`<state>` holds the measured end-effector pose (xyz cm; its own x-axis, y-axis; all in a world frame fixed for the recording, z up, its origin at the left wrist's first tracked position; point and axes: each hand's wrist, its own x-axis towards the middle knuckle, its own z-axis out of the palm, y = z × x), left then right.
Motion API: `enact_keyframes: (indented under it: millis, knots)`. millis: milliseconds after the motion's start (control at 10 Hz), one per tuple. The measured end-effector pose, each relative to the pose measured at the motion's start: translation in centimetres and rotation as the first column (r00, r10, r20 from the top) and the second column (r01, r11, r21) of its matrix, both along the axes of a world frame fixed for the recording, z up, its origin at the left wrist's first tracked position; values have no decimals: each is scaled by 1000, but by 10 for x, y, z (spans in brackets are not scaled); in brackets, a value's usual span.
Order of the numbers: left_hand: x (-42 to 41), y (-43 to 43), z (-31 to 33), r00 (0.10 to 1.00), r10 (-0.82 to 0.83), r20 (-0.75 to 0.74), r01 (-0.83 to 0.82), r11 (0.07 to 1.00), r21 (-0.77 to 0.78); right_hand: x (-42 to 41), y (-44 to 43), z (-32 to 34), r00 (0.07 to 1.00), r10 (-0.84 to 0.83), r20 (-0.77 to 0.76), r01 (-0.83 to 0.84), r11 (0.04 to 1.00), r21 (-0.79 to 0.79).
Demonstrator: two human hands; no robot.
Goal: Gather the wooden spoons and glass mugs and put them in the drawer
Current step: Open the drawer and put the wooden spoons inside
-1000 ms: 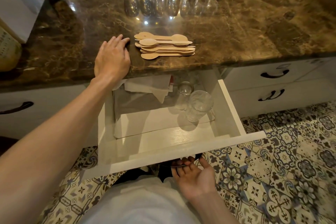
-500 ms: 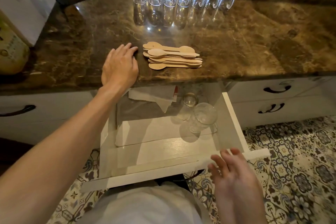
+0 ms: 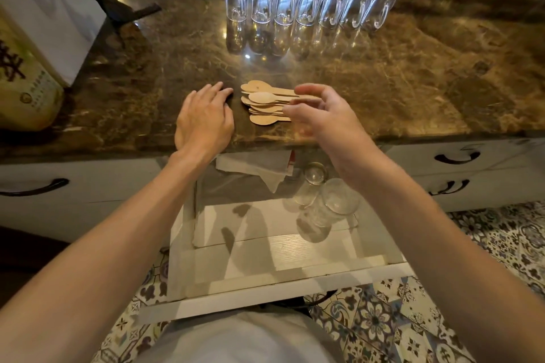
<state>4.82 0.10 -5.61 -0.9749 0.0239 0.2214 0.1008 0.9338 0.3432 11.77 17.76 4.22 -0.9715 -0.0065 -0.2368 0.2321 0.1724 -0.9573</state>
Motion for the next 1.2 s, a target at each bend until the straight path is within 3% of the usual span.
enact_keyframes:
  millis: [100, 200, 300, 400, 500, 600, 800, 1000, 1200]
  knots:
    - [0, 0, 1, 1000, 2, -4, -2, 1000, 10, -46, 4, -13, 990, 130, -56, -104, 935, 338]
    - [0, 1, 2, 1000, 5, -9, -5, 1000, 10, -72, 8, -21, 960, 259, -103, -155, 804, 573]
    - [-1, 1, 2, 1000, 10, -11, -10, 1000, 15, -102, 14, -30, 906, 424, 17, -246, 493, 834]
    - [-2, 1, 1, 1000, 9, -13, -9, 1000, 17, -115, 18, -32, 870, 474, 135, -334, 364, 870]
    - [-2, 1, 0, 1000, 12, -23, -12, 1000, 29, -127, 20, -33, 824, 518, 228, -432, 316, 844]
    - [-2, 0, -1, 999, 15, -28, -14, 999, 36, -129, 18, -32, 802, 543, 251, -455, 282, 845]
    - [-2, 1, -2, 999, 19, -35, -17, 999, 44, -130, 10, -32, 768, 573, 288, -428, 123, 895]
    - [-2, 0, -2, 999, 5, -42, -3, 998, 65, -127, 9, -29, 770, 570, 286, -450, 168, 877]
    - [-1, -1, -2, 999, 5, -46, -2, 998, 68, -117, 6, -39, 772, 585, 247, -395, 137, 908]
